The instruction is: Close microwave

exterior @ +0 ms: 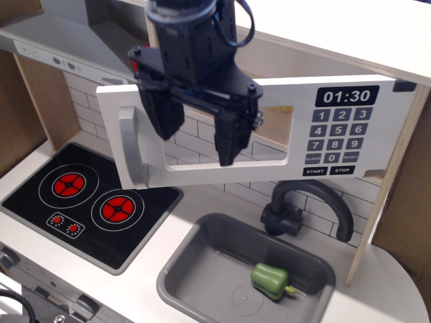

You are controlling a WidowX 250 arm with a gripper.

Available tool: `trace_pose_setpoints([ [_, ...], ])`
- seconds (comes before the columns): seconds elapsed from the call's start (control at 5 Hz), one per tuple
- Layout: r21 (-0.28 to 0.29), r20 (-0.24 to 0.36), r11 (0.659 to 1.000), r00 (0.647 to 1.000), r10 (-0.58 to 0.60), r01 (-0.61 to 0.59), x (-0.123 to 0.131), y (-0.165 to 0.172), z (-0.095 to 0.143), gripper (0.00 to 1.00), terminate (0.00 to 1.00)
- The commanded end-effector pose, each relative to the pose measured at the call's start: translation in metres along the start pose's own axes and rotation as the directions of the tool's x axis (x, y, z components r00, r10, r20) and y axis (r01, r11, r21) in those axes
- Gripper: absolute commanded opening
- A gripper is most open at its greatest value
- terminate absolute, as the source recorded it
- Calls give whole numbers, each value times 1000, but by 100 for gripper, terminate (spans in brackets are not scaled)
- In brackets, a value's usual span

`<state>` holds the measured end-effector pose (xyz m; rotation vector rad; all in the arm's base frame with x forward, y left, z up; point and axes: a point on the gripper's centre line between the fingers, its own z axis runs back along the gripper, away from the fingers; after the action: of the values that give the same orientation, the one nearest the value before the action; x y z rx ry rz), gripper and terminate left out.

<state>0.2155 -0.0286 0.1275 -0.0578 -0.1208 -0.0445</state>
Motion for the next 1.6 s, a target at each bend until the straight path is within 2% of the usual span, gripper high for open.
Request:
trace_pose_setpoints([
  [0.0, -35, 33, 998, 998, 61, -60, 10, -3, -50, 100, 0],
  [0.2, -63, 32, 992, 993, 115, -113, 15, 12, -72, 100, 0],
  [0.4, -46, 54, 991, 990, 127, -124, 19, 28, -81, 100, 0],
  [0.8, -51, 144, 980, 969, 199, -194, 54, 65, -76, 100, 0],
  [1.0, -61, 192, 983, 965, 179, -170, 70, 73, -82, 100, 0],
  [1.2, -47, 271, 994, 956, 112, -104, 82, 74, -88, 100, 0],
  [1.4, -59, 294, 995, 951, 96, -82, 89, 73, -87, 100, 0],
])
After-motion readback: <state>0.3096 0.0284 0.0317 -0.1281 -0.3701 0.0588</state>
